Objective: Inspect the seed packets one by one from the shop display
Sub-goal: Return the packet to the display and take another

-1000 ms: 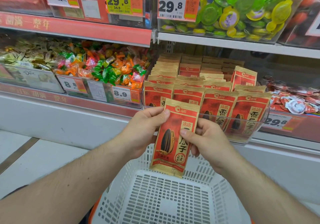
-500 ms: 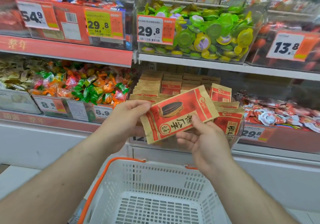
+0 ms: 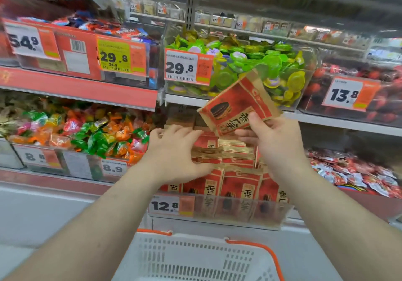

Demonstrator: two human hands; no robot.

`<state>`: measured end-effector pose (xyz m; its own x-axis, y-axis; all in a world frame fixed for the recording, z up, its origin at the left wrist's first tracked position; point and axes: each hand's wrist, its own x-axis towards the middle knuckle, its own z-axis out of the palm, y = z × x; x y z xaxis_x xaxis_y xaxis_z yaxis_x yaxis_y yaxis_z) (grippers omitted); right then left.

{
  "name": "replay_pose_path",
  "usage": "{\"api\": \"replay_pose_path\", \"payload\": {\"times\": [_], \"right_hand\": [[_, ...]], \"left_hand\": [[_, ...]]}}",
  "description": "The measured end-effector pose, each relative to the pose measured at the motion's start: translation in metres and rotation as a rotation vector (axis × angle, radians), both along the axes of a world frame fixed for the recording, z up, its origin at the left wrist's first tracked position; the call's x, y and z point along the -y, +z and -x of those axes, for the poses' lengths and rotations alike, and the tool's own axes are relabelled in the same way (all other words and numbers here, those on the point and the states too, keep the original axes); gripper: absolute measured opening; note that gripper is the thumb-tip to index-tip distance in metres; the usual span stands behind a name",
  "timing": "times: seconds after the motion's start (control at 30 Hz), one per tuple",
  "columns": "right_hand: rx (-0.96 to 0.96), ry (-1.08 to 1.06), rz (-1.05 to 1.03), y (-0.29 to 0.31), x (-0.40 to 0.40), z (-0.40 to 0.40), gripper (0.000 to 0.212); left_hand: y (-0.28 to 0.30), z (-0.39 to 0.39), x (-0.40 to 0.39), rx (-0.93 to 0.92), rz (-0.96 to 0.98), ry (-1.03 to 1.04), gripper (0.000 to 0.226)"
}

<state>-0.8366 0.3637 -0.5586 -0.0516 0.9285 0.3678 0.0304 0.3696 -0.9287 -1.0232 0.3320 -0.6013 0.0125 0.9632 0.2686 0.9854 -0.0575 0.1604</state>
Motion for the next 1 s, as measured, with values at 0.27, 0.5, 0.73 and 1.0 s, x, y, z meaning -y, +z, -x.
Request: {"api": "replay_pose_path", "payload": {"times": [0.27,0.5,0.73,1.0], "right_hand": [[0.378,0.028,0.095,-0.012,-0.057,0.014,0.018],[0.614,0.084,0.191,-0.024,-0.084,0.028,0.022],[0.898,-0.004,0.135,-0.015,-0.108,0.033,0.014],[1.127,-0.093,-0.004,-0.026,-0.113,0.042,0.039]], "left_hand": [[-0.004,-0.003,-0.015,-0.091,0.246,0.006,0.098],[-0.01,0.003,-0.015,-0.048,0.223,-0.033,0.07],[-0.01,0.004,-0.015,0.007,0.244,-0.023,0.064],[-0.013,0.004,-0.017,0.013,0.208,-0.017,0.06]]}}
